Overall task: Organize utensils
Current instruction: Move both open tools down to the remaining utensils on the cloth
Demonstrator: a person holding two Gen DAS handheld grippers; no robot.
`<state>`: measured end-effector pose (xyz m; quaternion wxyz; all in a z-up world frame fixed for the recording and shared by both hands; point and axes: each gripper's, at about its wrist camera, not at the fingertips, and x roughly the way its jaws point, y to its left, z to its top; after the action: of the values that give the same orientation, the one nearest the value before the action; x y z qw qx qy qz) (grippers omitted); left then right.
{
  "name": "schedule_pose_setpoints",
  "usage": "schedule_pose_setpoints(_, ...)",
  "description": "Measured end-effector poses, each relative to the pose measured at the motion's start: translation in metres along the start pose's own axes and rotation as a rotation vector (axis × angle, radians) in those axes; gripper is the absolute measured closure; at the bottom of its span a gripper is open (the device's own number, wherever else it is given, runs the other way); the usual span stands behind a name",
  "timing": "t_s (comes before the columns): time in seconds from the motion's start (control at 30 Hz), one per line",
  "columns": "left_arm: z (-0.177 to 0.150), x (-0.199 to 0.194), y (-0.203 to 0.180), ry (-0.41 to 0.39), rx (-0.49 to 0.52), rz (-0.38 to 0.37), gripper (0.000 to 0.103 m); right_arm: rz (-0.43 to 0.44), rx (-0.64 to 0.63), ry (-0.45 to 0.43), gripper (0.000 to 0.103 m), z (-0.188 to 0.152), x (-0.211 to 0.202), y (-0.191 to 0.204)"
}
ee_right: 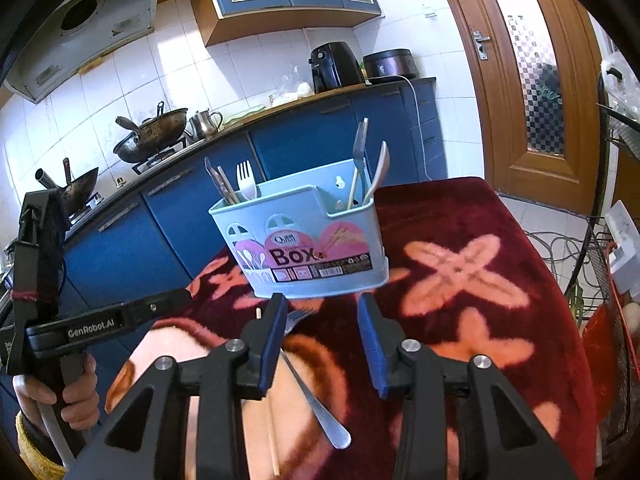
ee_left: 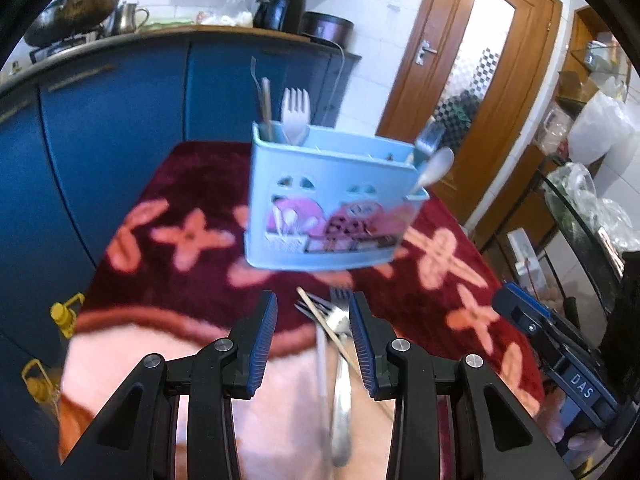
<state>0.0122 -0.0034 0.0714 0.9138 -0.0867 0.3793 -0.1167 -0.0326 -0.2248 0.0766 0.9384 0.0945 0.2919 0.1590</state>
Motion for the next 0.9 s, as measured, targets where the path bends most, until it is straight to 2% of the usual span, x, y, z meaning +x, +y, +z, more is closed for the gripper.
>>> schedule_pose_setpoints(0.4,-0.037,0.027,-0.027,0.130,0.017,-0.036,0.065,-0.045,-0.017,0.031,0.057,-0.015,-0.005,-0.011)
schedule_pose_setpoints(0.9,-0.055,0.048,-0.053,0.211,0.074,-0.054,0.065,-0.036,0.059,0.050,0.056,-0.029,-0.005,-0.038)
